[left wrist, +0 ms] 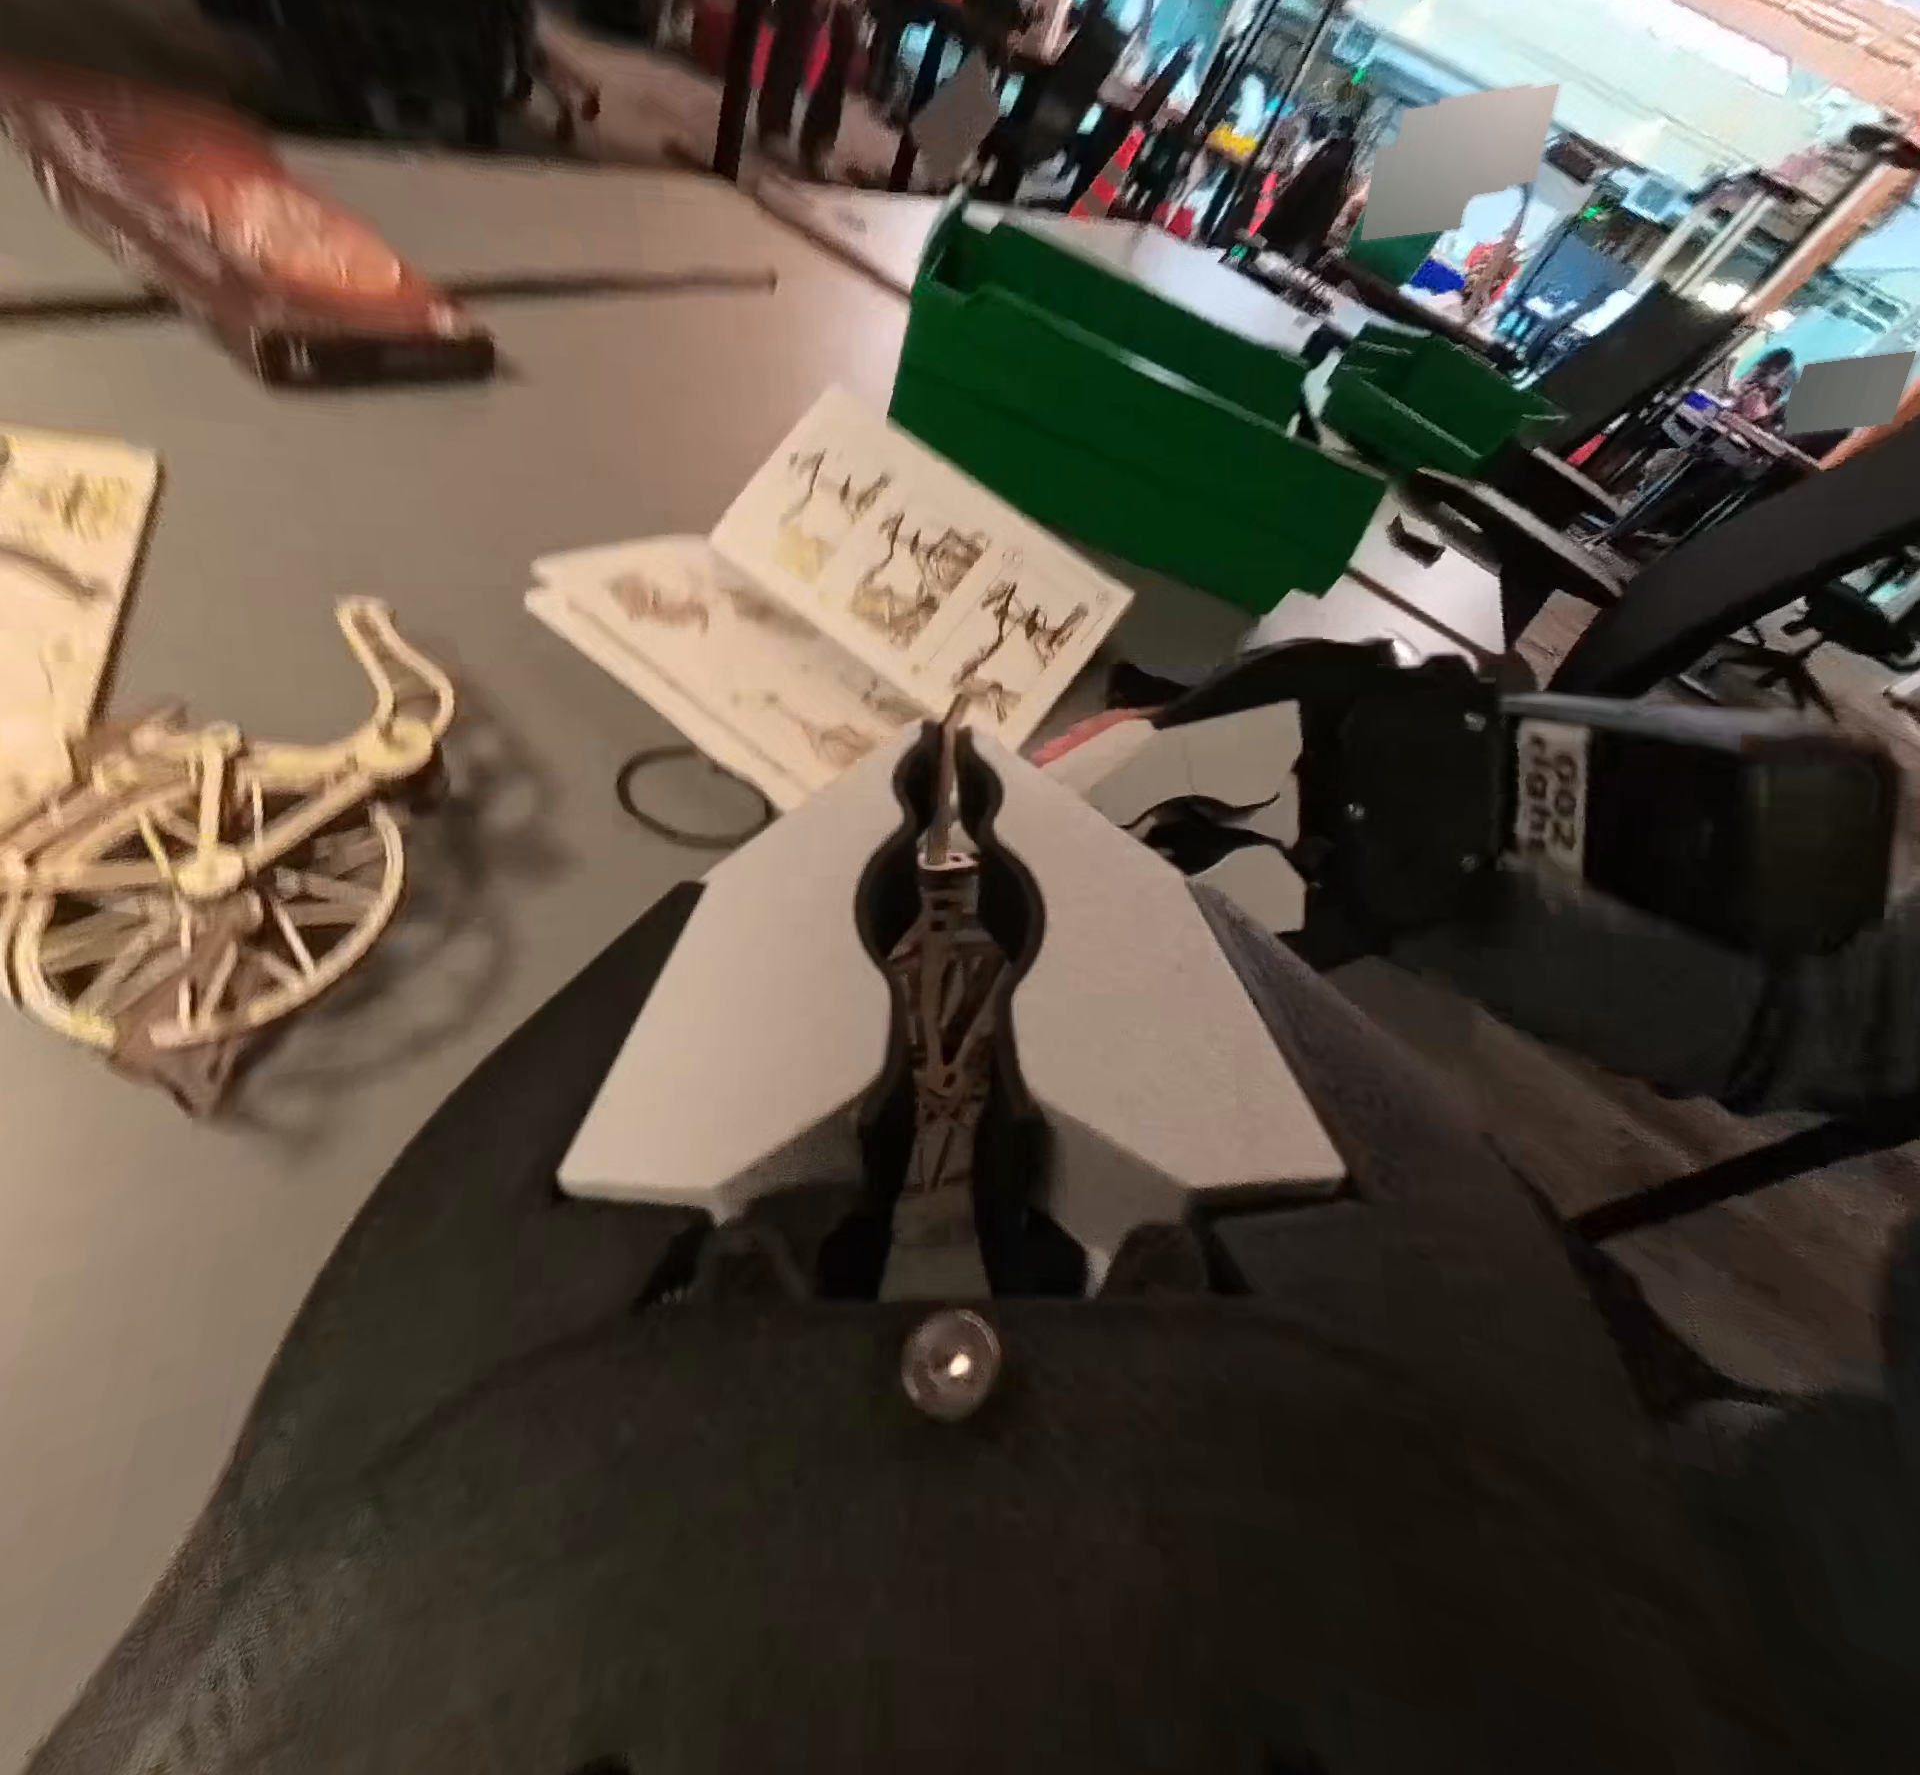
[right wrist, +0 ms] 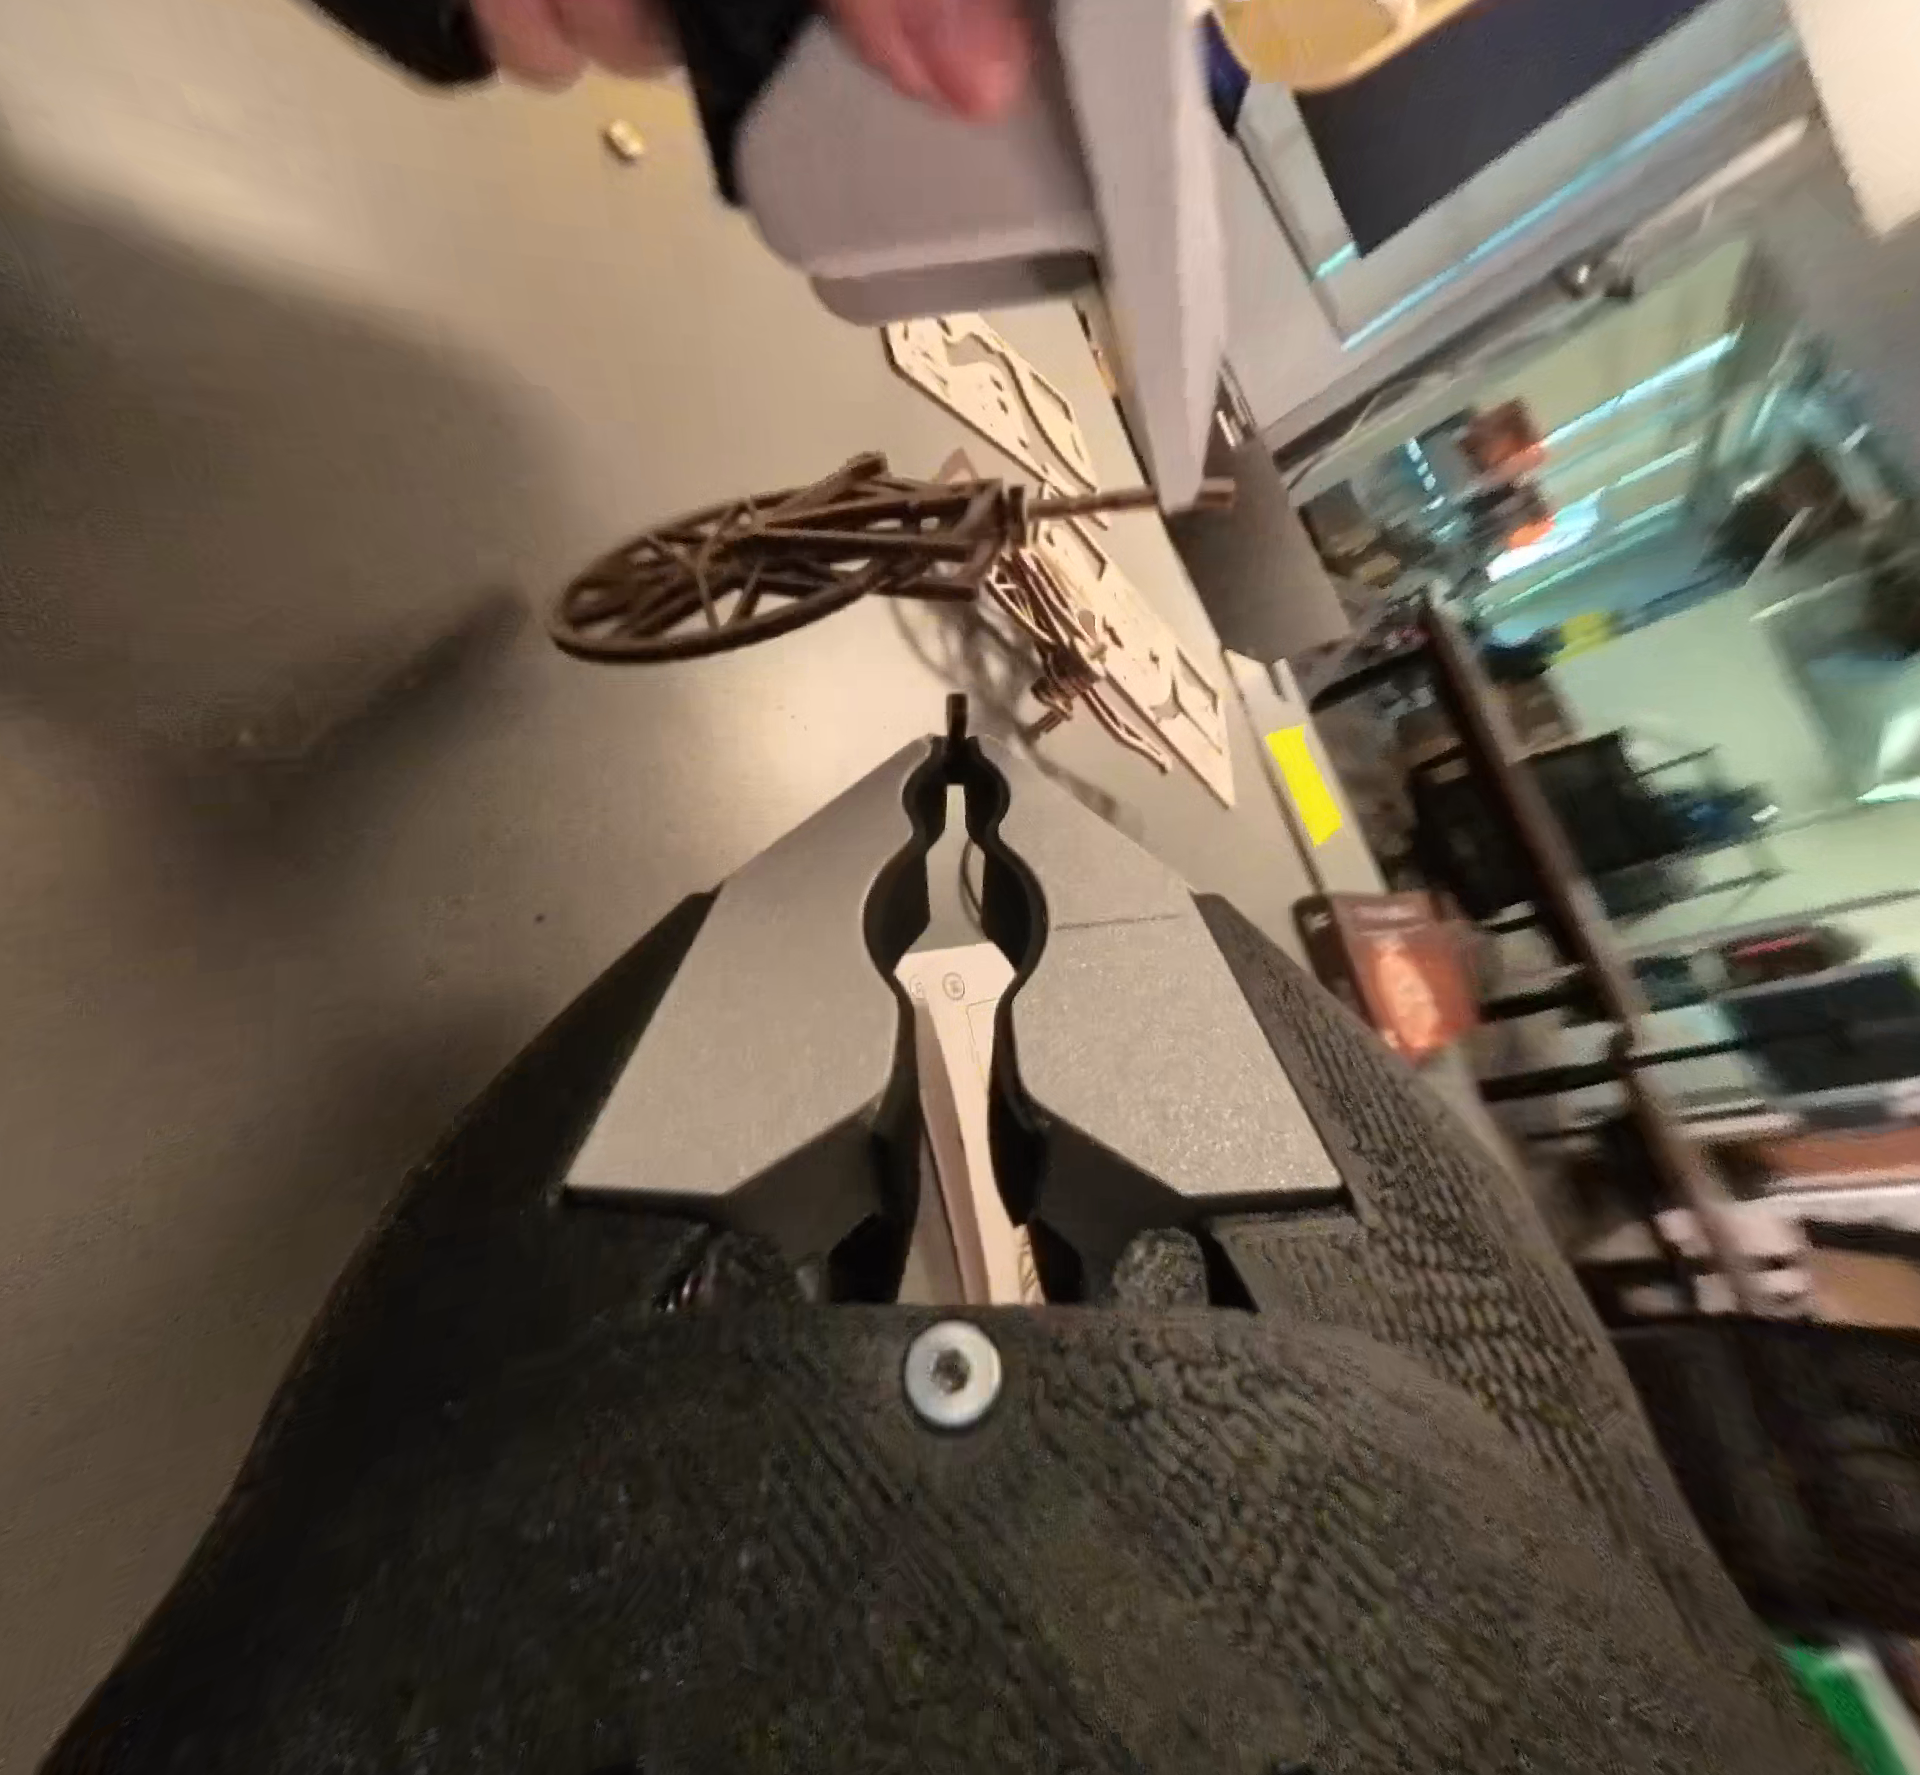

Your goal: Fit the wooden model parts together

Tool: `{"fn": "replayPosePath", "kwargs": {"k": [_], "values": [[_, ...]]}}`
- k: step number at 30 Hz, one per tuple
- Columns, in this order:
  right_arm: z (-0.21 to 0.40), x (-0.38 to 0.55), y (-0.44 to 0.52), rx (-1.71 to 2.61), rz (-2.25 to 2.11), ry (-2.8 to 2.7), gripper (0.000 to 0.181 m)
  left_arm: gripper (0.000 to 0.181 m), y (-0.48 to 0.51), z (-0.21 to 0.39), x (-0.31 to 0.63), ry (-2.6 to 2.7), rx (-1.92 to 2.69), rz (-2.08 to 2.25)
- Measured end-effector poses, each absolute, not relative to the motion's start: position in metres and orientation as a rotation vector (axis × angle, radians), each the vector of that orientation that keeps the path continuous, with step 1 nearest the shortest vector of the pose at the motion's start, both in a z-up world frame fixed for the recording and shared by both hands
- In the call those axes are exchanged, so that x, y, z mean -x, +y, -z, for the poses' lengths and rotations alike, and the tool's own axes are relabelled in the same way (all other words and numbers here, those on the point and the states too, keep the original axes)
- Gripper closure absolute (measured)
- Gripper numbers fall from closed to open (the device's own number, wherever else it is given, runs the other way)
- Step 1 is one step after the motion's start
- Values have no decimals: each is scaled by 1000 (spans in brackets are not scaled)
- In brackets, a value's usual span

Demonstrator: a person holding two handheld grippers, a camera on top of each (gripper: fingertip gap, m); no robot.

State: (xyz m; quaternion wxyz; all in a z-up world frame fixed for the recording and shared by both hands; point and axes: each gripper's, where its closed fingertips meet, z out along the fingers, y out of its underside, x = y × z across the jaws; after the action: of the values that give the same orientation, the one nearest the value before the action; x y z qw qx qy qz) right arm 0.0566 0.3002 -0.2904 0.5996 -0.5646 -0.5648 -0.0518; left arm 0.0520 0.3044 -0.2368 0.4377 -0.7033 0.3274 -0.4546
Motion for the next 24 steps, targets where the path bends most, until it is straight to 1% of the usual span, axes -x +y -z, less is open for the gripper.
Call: {"fn": "replayPosePath", "kwargs": {"k": [3, 5, 9, 14, 19, 24], "values": [[275, -69, 308, 1365, 27, -1181, 181, 179, 307, 219, -59, 835, 1613, 1144], [263, -78, 313, 1307, 111, -1137, 181, 179, 312, 211, -64, 825, 1566, 1174], [250, -89, 318, 1189, 318, -1116, 181, 179, 326, 218, -74, 831, 1625, 1139], [225, -85, 300, 1110, 178, -1019, 181, 179, 343, 220, -79, 745, 1660, 1125], [210, -85, 287, 1023, 247, -988, 181, 179, 339, 217, -82, 714, 1651, 1139], [194, -103, 263, 1065, 192, -905, 181, 179, 315, 203, -93, 614, 1611, 1334]]}}
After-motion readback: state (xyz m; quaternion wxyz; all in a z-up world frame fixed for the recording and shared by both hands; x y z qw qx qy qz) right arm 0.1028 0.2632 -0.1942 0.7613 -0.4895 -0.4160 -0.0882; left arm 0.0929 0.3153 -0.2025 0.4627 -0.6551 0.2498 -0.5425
